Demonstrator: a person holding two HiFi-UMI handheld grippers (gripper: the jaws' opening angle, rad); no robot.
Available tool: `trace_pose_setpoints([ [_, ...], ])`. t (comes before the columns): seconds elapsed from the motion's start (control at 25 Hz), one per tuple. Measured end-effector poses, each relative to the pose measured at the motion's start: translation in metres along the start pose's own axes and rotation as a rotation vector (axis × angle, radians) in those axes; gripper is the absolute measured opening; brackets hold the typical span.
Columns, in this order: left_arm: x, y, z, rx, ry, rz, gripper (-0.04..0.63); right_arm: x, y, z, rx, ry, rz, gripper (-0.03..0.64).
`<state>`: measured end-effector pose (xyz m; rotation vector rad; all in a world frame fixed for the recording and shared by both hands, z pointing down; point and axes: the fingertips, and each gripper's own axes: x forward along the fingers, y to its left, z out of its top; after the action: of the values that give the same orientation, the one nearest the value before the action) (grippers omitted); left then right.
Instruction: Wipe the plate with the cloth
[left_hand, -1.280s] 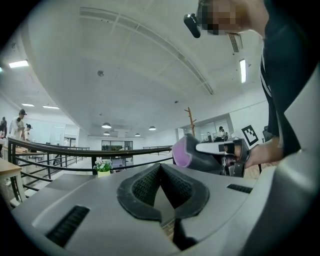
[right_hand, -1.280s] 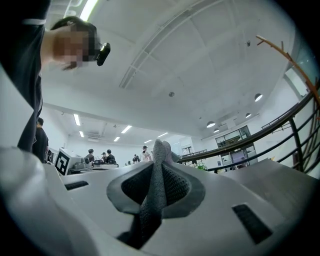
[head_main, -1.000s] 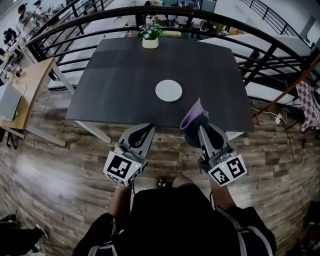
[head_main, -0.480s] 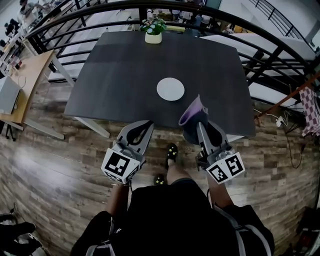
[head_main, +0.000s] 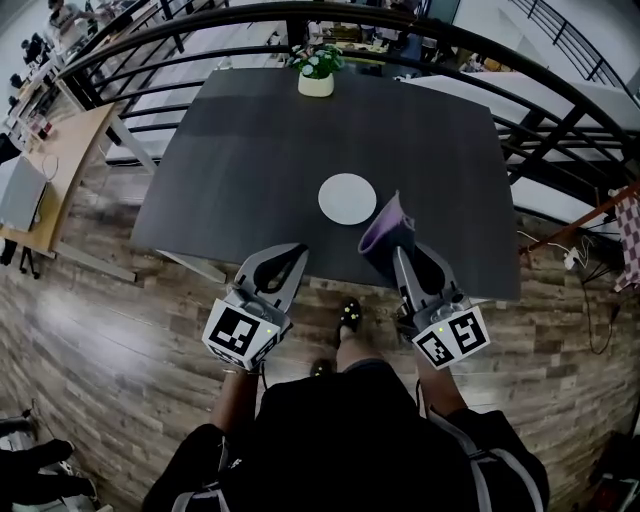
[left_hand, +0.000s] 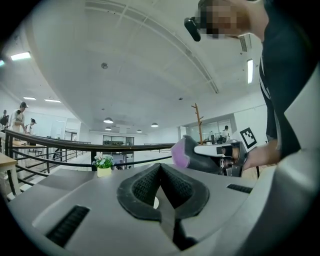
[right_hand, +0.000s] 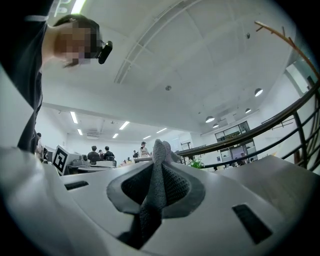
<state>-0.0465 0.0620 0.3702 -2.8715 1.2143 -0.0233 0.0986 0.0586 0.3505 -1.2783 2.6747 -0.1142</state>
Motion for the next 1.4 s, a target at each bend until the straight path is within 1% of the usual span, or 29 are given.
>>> trace_pose_setpoints([
  [0.12,0.016,0.01,0.0,-0.048,-0.011,-0.009,0.002,0.014,-0.014,-0.004,-0.045,0.02,0.008,0.041],
  [0.16,0.022,0.015,0.0,-0.042,-0.003,-0.003,0.002,0.02,-0.018,-0.005,-0.057,0.026,0.013,0.041],
  [0.2,0.027,0.019,-0.001,-0.003,0.024,0.004,0.002,0.026,-0.021,-0.006,-0.062,0.03,0.02,0.041],
  [0.28,0.04,0.022,-0.007,0.123,0.105,0.006,0.002,0.035,-0.029,-0.007,-0.064,0.034,0.03,0.041],
  [0.32,0.048,0.023,-0.009,0.17,0.127,-0.004,0.002,0.04,-0.034,-0.008,-0.061,0.035,0.031,0.041],
  [0.36,0.056,0.024,-0.009,0.183,0.129,-0.017,0.002,0.046,-0.041,-0.008,-0.057,0.036,0.031,0.041],
  [0.4,0.063,0.027,-0.008,0.162,0.117,-0.024,0.002,0.052,-0.047,-0.009,-0.052,0.037,0.031,0.041],
  [0.48,0.076,0.036,-0.004,0.093,0.083,-0.024,0.001,0.064,-0.058,-0.009,-0.047,0.036,0.035,0.041],
  [0.52,0.081,0.041,-0.003,0.072,0.073,-0.02,0.002,0.069,-0.062,-0.009,-0.047,0.034,0.038,0.041],
  [0.56,0.086,0.045,-0.003,0.067,0.07,-0.016,0.002,0.074,-0.067,-0.008,-0.05,0.032,0.04,0.041],
  [0.68,0.104,0.06,-0.004,0.118,0.087,-0.008,0.002,0.088,-0.083,-0.004,-0.047,0.023,0.037,0.041],
  [0.8,0.123,0.072,-0.002,0.096,0.104,-0.001,0.002,0.1,-0.101,0.0,-0.032,0.023,0.026,0.041],
  [1.04,0.169,0.086,0.003,0.127,0.106,-0.037,0.002,0.116,-0.138,0.014,-0.015,0.003,0.005,0.041],
  [1.16,0.194,0.085,0.002,0.15,0.115,-0.071,0.002,0.122,-0.158,0.016,-0.019,0.01,-0.006,0.041],
  [1.4,0.241,0.086,-0.002,0.141,0.112,-0.116,0.002,0.128,-0.198,0.017,-0.014,0.021,-0.028,0.041],
])
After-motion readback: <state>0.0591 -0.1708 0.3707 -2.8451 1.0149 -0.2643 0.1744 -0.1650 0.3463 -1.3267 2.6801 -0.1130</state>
